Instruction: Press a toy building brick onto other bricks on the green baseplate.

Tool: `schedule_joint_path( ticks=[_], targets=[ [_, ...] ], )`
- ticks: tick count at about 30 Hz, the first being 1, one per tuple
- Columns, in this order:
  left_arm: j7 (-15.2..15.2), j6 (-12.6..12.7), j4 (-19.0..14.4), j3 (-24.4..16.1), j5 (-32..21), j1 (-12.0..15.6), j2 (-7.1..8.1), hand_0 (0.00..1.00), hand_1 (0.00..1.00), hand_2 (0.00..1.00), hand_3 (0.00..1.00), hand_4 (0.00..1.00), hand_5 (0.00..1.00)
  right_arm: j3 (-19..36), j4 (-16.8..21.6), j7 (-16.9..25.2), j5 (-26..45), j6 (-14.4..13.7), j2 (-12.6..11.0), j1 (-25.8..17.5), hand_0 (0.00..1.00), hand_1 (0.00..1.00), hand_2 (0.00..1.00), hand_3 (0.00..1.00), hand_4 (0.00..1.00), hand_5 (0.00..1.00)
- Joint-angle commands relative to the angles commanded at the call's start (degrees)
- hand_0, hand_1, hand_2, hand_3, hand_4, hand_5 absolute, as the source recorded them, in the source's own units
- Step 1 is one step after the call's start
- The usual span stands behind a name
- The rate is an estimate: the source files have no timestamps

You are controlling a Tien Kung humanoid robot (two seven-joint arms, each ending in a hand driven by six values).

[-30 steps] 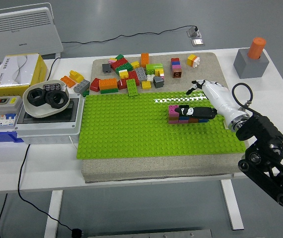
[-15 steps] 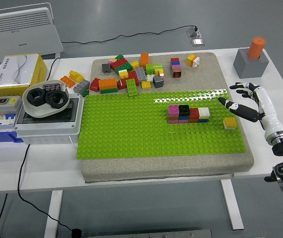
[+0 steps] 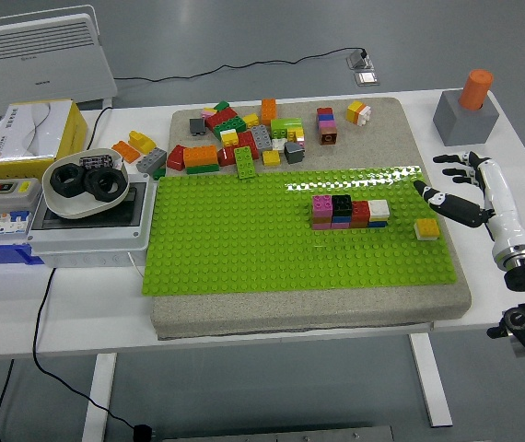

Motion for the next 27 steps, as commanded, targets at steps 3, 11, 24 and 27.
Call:
schedule_joint_path(
  ticks=[3,11,24,27],
  targets=[
    [0.08,0.17,-0.02,-0.14,-0.36,-0.03,0.17,0.781,0.723,0.634,0.466,0.622,0.369,0.76,0.68,-2.98,-5.53,2.72,-0.84,0.31,0.696,0.693,0.75,0.605,0.688,0.127],
    [-0.07,0.81,-0.12,-0.62,-0.35,0.08,-0.06,0.781,0.724,0.635,0.458,0.628,0.366,-0.39,0.87,-4.76,-19.78,6.43,-0.62,0.8,0.71,0.732,0.812,0.65,0.647,0.04],
    [0.15,0.46,0.12,-0.96,0.45,0.35,-0.7,0.781,0.723,0.635,0.458,0.637,0.362,3.51,2.52,5.55,-13.58,0.44,-0.81,1.0,0.684,0.715,0.757,0.528,0.653,0.092],
    [0.16,0.42,0.15,-1.12,0.78,0.41,-0.78,0.781,0.724,0.636,0.46,0.637,0.362,3.67,3.16,6.45,-12.59,0.21,-0.81,1.52,0.647,0.676,0.69,0.51,0.612,0.036]
  ],
)
